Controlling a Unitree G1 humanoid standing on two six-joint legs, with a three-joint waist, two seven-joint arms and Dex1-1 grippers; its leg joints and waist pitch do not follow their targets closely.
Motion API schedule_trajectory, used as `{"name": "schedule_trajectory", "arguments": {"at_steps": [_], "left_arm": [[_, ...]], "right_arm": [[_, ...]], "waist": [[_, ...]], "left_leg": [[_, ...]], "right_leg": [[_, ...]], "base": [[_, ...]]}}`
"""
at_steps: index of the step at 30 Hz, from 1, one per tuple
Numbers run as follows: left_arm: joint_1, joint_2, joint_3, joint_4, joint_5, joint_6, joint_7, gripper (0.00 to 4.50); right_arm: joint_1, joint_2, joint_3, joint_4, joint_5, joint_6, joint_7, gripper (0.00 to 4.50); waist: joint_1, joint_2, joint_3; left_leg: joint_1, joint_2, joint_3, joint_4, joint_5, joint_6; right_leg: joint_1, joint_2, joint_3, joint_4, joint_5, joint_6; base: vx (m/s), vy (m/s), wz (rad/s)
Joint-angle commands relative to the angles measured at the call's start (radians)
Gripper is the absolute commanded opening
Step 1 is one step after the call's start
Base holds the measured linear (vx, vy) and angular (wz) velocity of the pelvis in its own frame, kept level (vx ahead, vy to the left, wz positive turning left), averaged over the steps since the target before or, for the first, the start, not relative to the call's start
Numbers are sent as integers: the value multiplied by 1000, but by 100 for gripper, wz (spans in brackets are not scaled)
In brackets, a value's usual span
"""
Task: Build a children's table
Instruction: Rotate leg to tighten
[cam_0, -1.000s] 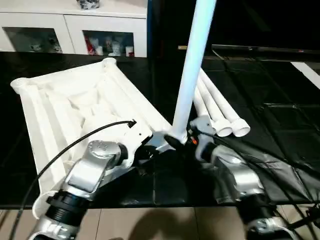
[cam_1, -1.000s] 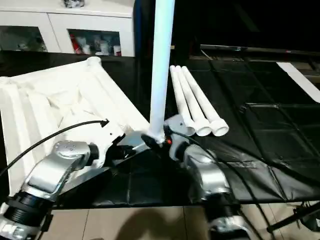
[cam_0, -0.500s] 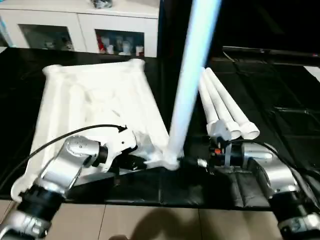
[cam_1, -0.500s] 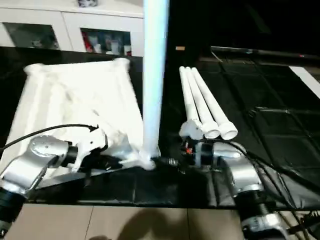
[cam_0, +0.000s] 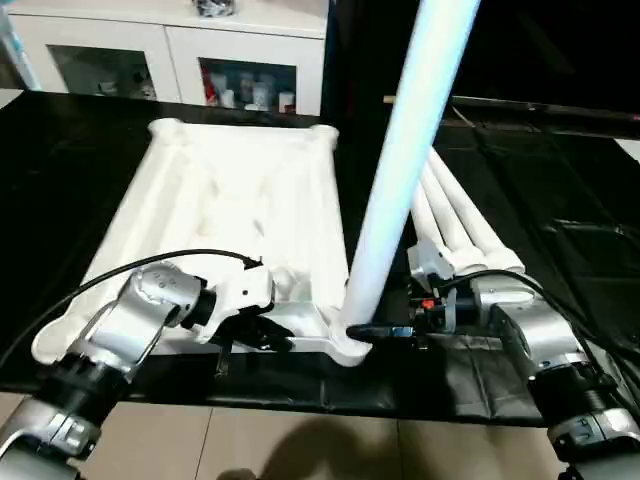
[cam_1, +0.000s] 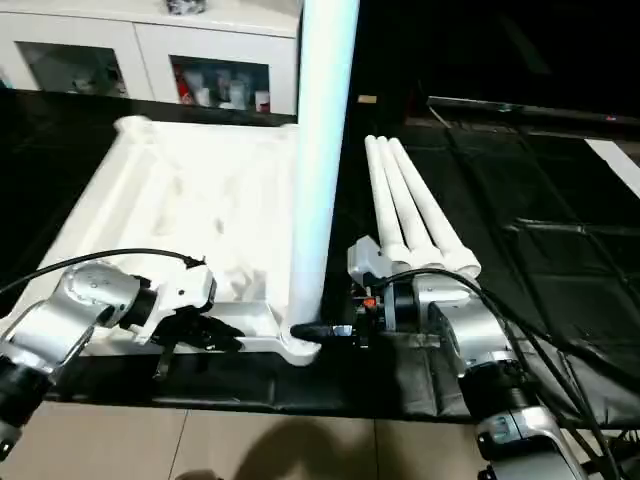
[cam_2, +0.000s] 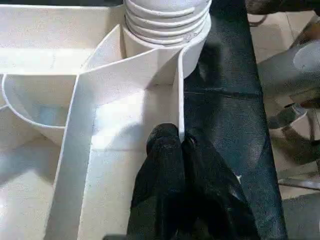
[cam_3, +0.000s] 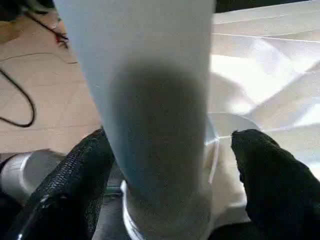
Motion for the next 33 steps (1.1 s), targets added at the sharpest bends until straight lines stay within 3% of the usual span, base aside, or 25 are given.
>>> {"name": "schedule_trajectory", "arguments": {"at_steps": [1, 3, 4, 10, 15, 25, 26, 28, 30, 31, 33], "left_arm": [[-10, -3, -38, 13, 20, -12, -31, 0], [-19, -7, -38, 31, 19, -27, -37, 0], [-22, -8, -38, 39, 18, -33, -40, 0], [-35, -12, -42, 74, 23, -59, -47, 0], [-45, -16, -41, 96, 23, -73, -47, 0], [-59, -31, -26, 130, 19, -74, -27, 0], [-59, -36, -20, 133, 14, -66, -21, 0], [-61, -51, 2, 134, -4, -31, 6, 0], [-61, -70, 32, 125, -21, 14, 51, 0], [-61, -70, 32, 125, -21, 14, 51, 0], [-54, -116, 98, 81, -55, 120, 167, 0]], "right_arm": [[-19, -8, 5, 4, 15, 6, 16, 351], [-18, -9, 9, 6, 21, 10, 34, 351], [-16, -9, 11, 4, 23, 13, 44, 323], [-7, -14, 22, -2, 26, 28, 75, 271], [-7, -15, 26, 0, 29, 35, 83, 229], [3, -11, 31, -6, 32, 40, 80, 201], [8, -8, 28, -10, 35, 43, 75, 201], [29, 7, 17, -29, 44, 53, 42, 201], [50, 33, -2, -45, 52, 61, -18, 201], [50, 33, -2, -45, 52, 61, -18, 201], [89, 95, -31, -64, 29, 66, -188, 201]], "waist": [[-3, 8, -65], [-2, 7, -65], [-2, 8, -65], [0, 7, -63], [2, 8, -65], [3, 12, -65], [4, 11, -65], [5, 21, -65], [4, 16, -64], [3, 23, -64], [-3, 20, -63]], "left_leg": [[7, 43, -8, -65, -190, 34], [6, 43, -8, -66, -189, 31], [6, 42, -8, -65, -193, 30], [6, 42, -8, -65, -205, 28], [6, 43, -9, -65, -202, 26], [7, 43, -9, -65, -210, 21], [7, 43, -9, -65, -211, 20], [8, 43, -9, -65, -217, 16], [9, 43, -10, -66, -229, 14], [9, 44, -11, -67, -237, 7], [9, 43, -13, -70, -247, -6]], "right_leg": [[51, -86, 53, -74, -269, -172], [51, -85, 53, -73, -262, -173], [52, -86, 53, -73, -266, -172], [50, -86, 53, -78, -304, -160], [50, -86, 53, -74, -283, -168], [51, -87, 53, -76, -288, -169], [52, -87, 52, -75, -291, -169], [50, -87, 53, -75, -288, -171], [51, -86, 52, -77, -296, -172], [50, -86, 52, -79, -300, -171], [51, -89, 52, -79, -312, -170]], "base": [[0, 0, 0], [0, 0, 0], [0, 0, 0], [0, 0, 0], [0, 0, 0], [0, 0, 0], [0, 0, 0], [0, 0, 0], [0, 0, 0], [0, 0, 0], [0, 0, 0]]}}
